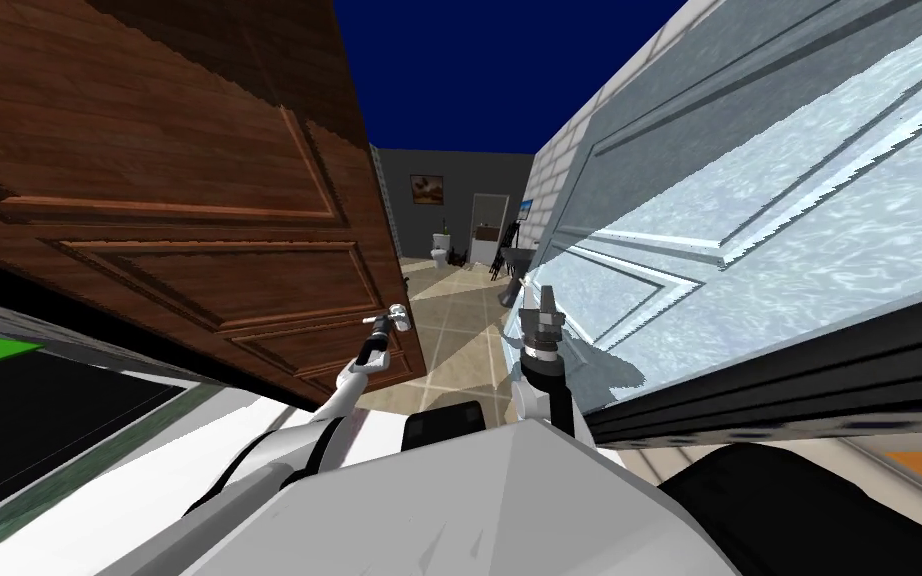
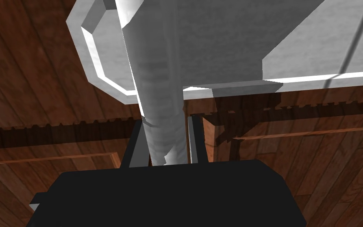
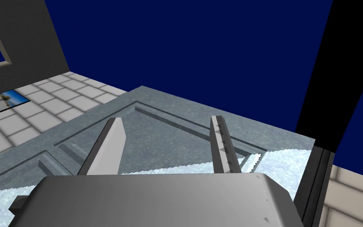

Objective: Push the door open

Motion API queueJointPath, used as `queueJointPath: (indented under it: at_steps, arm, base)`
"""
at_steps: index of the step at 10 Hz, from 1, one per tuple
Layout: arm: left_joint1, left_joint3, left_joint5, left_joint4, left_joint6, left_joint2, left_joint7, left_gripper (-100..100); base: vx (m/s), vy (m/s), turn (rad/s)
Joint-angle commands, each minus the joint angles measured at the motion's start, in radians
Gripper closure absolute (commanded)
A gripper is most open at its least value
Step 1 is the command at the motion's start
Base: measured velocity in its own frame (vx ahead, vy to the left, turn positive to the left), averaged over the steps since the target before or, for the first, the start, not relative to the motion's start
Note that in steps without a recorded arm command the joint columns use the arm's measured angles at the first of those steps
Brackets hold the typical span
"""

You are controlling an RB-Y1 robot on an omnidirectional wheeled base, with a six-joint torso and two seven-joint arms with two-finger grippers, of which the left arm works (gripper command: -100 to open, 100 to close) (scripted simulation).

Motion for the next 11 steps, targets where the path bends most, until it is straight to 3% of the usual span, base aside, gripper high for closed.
queueJointPath:
  at_steps: [1, 5, 9, 11]
  arm:
    - [-0.004, 0.024, 0.006, 0.009, -0.016, 0.020, -0.003, 100]
    - [-0.001, 0.063, 0.016, 0.017, -0.018, 0.036, -0.015, 100]
    - [-0.001, 0.075, 0.020, 0.030, -0.018, 0.040, -0.018, 100]
    - [0.001, 0.097, 0.029, 0.034, -0.023, 0.053, -0.025, 100]
  base:
    - [0.183, -0.124, 0.048]
    - [0.163, -0.101, 0.058]
    - [0.141, -0.082, 0.049]
    - [0.163, -0.063, 0.053]
